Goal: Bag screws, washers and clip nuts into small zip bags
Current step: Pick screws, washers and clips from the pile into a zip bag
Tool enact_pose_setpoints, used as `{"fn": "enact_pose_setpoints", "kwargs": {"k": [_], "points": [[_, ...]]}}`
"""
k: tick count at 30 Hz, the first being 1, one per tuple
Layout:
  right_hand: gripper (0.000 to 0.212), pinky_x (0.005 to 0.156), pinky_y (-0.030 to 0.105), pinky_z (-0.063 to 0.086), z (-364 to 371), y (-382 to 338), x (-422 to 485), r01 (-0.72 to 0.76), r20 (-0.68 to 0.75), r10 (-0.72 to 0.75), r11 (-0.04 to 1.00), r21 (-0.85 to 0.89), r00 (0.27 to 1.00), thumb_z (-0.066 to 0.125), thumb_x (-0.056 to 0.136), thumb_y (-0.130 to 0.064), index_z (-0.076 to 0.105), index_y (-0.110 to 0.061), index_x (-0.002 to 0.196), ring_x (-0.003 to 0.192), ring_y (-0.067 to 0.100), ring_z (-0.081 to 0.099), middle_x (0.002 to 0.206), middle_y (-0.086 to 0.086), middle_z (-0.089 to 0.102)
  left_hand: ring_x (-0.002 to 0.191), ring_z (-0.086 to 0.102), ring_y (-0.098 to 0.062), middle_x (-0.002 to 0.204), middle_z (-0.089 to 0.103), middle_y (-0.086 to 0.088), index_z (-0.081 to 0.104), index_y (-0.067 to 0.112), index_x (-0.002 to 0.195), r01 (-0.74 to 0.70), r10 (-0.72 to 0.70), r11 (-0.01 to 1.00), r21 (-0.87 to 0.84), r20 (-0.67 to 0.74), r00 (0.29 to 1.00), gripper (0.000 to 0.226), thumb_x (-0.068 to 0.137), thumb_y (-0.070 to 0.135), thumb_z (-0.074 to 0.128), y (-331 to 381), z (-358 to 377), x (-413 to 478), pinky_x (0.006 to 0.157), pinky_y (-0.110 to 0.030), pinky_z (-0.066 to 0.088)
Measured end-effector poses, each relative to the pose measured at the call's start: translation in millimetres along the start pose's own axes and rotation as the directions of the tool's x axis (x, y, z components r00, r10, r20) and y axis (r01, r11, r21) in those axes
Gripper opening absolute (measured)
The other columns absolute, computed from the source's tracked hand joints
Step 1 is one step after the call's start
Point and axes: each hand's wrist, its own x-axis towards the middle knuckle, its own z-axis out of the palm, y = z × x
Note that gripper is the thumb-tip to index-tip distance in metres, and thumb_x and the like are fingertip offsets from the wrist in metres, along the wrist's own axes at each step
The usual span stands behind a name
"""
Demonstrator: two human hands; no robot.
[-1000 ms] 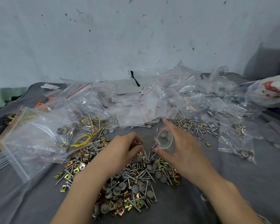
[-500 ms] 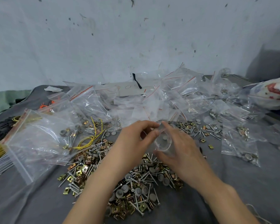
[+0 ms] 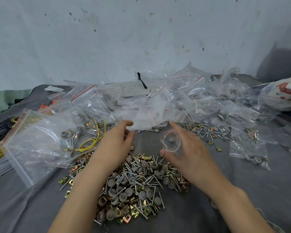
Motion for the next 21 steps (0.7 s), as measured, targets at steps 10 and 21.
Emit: {"fn": "enact_pose_setpoints", "kwargs": {"k": [10,21], "points": [[0.079,0.121,0.041,0.024,-2,0,1,-0.008,-0.001,0.008,1.0,0.024,1.0,0.048,0.087,-0.071,0.008,-0.048,0.152,0.141,0.015,0.035,0.151,-0.011,0.043,0.119,0.054,-0.026,0.129,0.061,-0.002,0.055,0.026,0.131,0.04,-0.1,0.936,0.35,0.153,0.983,0.032,0.103,0.027,0.041,-34,12,3,0.101,-0.047,0.044],[0.081,0.119,0.037,0.022,-6,0,0,-0.025,0.015,0.025,1.0,-0.003,1.0,0.046,0.087,-0.072,0.013,-0.045,0.155,0.14,0.014,0.035,0.15,-0.013,0.043,0.119,0.053,-0.021,0.122,0.063,0.007,0.06,0.033,0.116,0.058,-0.126,0.924,0.379,0.156,0.98,0.022,0.101,0.025,0.047,-40,18,10,0.101,-0.042,0.038]]}}
